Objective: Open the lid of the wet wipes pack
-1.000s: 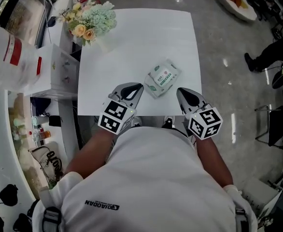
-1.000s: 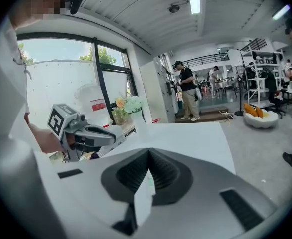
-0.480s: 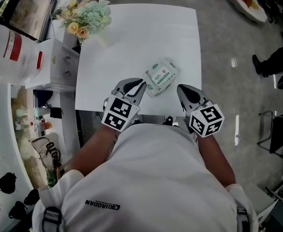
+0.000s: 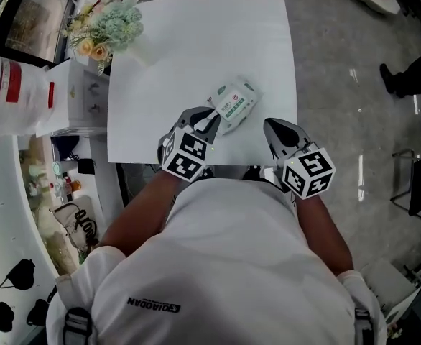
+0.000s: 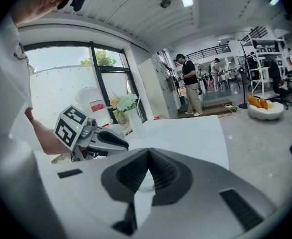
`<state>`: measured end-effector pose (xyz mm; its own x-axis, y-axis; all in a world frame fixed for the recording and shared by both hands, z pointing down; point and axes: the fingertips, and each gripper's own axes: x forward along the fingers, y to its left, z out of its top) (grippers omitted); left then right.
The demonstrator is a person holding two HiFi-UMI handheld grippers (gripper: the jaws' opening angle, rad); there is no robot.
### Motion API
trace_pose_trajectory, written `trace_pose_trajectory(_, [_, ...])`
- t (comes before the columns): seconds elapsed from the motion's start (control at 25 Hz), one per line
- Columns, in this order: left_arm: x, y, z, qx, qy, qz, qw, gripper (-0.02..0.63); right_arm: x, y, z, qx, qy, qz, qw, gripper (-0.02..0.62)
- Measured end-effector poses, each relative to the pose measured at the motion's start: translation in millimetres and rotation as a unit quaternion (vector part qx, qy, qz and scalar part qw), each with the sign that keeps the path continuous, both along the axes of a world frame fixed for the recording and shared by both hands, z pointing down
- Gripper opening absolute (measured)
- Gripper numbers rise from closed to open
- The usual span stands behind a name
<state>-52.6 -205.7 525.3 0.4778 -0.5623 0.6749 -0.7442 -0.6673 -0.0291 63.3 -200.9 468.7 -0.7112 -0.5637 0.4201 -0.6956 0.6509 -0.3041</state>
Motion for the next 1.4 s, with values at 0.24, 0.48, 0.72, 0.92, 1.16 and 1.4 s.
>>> trace_pose_trajectory(0.24, [29.2,-10.7,38.7,-0.03,-0.029,0.027,0.9988,0.066,15.6,-2.8,14.0,-0.013,0.002,0.006,1.0,0.006])
trace_pose_trajectory(0.48, [45.6,-17.9,69.9,-0.05,-0.057,0.036,0.9965,0.072,26.6,-2.6,23.4,-0.019,0.008,0.002,1.0,0.006])
trace_pose_trajectory(0.72, [58.3,-26.7,98.6,-0.053,-0.094,0.039,0.9934,0.086,36.7,-0.7,29.0,-0.024,0.009,0.001,1.0,0.006])
trace_pose_trajectory(0.92, [64.1,-28.6,115.0,-0.061,-0.117,0.036,0.9906,0.101,42.6,-1.1,34.7,-0.027,0.008,0.002,1.0,0.006])
trace_pose_trajectory(1.16, [65.7,-34.2,119.1,-0.052,-0.144,0.033,0.9876,0.123,43.6,0.5,35.8,-0.032,0.004,-0.001,0.999,0.006])
trace_pose_trajectory(1.4, [63.9,-36.9,126.6,-0.053,-0.156,0.026,0.986,0.134,47.7,-2.3,38.1,-0.034,0.002,0.004,0.999,0.006])
